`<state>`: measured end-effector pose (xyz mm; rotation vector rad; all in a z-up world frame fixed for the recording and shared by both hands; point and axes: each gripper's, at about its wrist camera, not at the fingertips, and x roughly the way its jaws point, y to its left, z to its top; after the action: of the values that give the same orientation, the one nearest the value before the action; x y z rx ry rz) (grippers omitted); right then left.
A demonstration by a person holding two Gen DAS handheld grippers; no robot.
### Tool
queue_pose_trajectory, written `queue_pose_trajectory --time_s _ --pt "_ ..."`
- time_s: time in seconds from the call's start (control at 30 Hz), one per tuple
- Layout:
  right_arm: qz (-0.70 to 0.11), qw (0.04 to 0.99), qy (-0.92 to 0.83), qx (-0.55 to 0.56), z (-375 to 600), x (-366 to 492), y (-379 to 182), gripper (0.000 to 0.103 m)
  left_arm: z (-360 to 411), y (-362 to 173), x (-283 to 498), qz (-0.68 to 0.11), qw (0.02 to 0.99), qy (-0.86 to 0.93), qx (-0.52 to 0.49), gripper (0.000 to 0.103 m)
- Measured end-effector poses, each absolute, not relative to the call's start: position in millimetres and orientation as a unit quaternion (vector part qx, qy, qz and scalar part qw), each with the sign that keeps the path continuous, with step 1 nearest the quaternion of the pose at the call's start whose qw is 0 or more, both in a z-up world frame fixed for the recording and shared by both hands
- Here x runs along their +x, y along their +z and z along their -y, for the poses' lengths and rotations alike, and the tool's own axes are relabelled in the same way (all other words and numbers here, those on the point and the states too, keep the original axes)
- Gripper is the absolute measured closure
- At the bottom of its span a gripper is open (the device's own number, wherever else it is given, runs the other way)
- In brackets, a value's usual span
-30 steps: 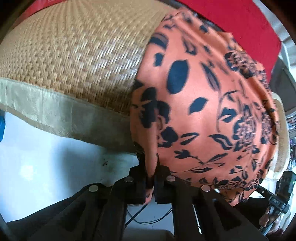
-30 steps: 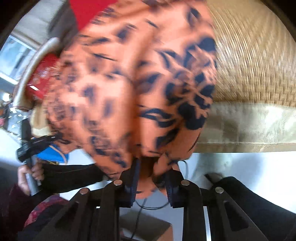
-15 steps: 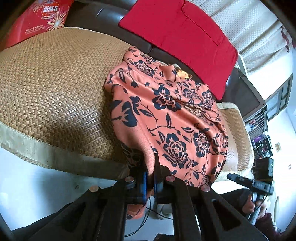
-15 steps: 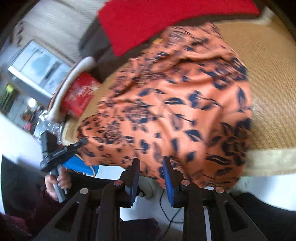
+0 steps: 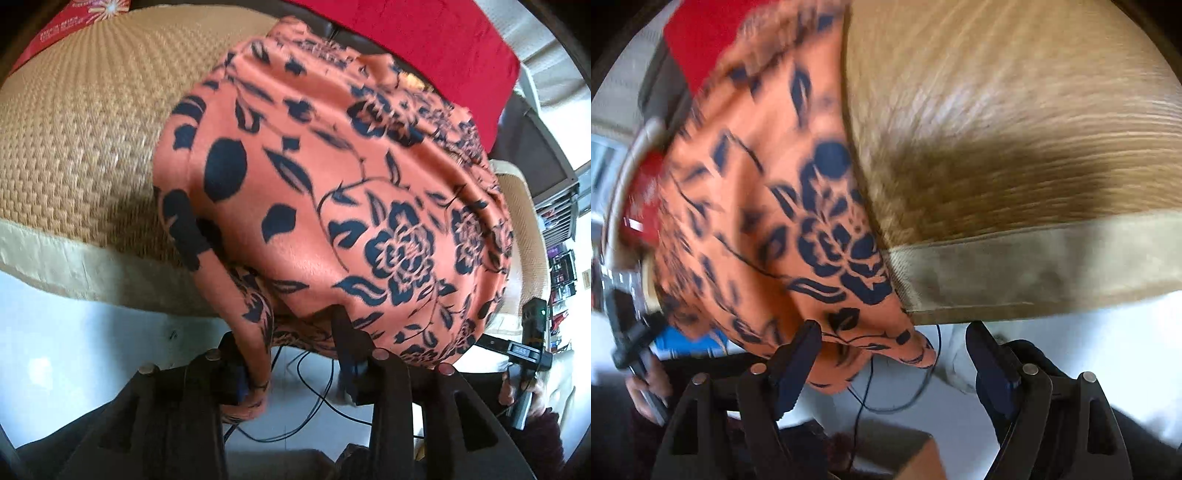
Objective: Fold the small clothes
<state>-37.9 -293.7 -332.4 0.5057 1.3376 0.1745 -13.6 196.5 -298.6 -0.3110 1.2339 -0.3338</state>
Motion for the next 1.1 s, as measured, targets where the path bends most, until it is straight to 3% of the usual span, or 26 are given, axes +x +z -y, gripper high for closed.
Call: queue_pose_trajectory --time_s 0.1,0.2,0.27,0.3,0.33,0.67,1.1 --pt "-0.621 0.755 0.105 0.184 280 -28 -349 0.019 -201 -312 -14 -0.591 0.777 -0.151 -0.155 0.063" --pt "-0.603 0.759 0.145 0.198 272 -25 -356 0.022 -207 -319 -13 -0.595 0.774 -0.145 -0.164 0.094" --pt "-0.602 0.756 0.16 0.203 267 -27 -356 0.038 -211 -319 -16 -0.59 0.776 -0.15 -0.166 0.096" --pt "-0.604 0.751 0.174 0.202 261 -28 -354 0.061 -214 -316 -18 -0.587 0.778 -0.155 -0.165 0.097" --pt "-0.603 0.751 0.186 0.192 254 -33 -346 0.068 -214 -313 -19 -0.582 0.78 -0.16 -0.163 0.097" --pt "-0.499 0.792 0.266 0.23 225 -56 -271 0.068 -219 -283 -28 -0.536 0.791 -0.214 -0.203 0.097" --pt "-0.486 0.78 0.291 0.266 204 -4 -269 0.068 -211 -263 -14 -0.493 0.786 -0.272 -0.255 0.097"
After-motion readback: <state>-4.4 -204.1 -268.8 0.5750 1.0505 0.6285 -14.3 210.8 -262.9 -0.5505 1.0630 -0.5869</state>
